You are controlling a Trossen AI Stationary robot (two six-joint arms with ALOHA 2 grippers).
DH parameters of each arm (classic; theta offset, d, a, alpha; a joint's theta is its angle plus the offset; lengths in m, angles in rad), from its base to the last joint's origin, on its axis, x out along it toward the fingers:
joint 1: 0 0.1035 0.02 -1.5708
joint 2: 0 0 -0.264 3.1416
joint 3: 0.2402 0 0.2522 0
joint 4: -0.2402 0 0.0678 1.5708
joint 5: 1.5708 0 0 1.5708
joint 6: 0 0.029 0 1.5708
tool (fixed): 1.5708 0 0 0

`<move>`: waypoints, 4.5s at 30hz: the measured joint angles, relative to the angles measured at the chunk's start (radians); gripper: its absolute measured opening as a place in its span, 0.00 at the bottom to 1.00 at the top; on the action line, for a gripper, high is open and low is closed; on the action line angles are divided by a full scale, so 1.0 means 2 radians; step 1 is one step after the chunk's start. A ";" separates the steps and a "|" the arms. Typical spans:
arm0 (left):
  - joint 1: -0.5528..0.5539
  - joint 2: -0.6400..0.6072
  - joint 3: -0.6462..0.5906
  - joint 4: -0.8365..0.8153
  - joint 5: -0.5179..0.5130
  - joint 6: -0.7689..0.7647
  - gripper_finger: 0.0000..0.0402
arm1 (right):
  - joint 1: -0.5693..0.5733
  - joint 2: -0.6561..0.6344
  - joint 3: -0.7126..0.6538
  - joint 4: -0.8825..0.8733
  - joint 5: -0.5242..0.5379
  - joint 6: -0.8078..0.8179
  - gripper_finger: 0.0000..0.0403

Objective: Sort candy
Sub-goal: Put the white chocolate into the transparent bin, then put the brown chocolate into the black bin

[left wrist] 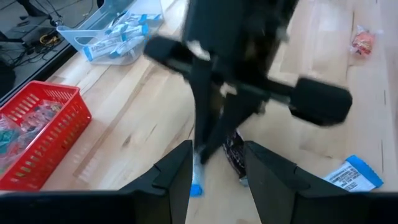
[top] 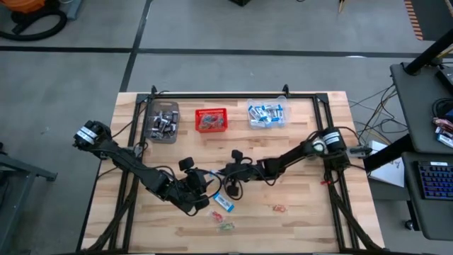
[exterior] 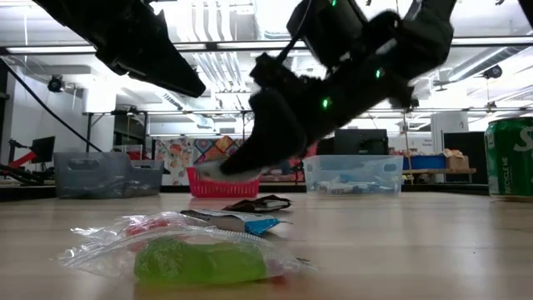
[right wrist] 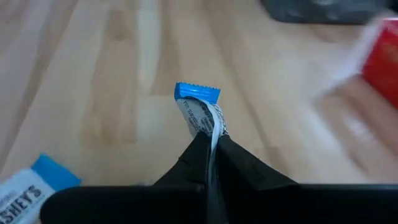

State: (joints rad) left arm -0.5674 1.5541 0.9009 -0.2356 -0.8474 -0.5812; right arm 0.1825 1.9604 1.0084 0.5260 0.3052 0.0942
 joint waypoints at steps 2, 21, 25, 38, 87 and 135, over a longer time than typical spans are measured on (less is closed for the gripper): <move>0.000 0.000 0.000 -0.001 0.000 0.000 0.32 | 0.000 -0.026 0.000 -0.047 0.030 0.010 0.03; 0.007 0.000 0.027 0.011 0.009 0.074 0.32 | -0.257 -0.248 -0.011 -0.515 0.171 0.167 0.03; 0.008 0.000 0.027 0.010 0.010 0.075 0.32 | -0.286 -0.248 -0.015 -0.509 0.144 0.153 0.07; 0.013 0.000 0.027 0.020 0.006 0.059 0.32 | -0.288 -0.265 -0.014 -0.509 0.114 0.161 0.42; 0.052 0.199 0.026 0.253 0.044 0.066 0.60 | 0.130 -0.334 -0.017 -0.527 -0.034 0.450 0.45; 0.463 -0.162 -0.062 -0.335 0.114 0.074 0.01 | 0.129 -0.266 -0.040 -0.463 0.010 0.378 0.45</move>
State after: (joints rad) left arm 0.3590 1.2303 0.7767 -0.9057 -0.6188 -0.4336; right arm 0.4400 1.4288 0.9286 -0.4003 0.3252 0.8505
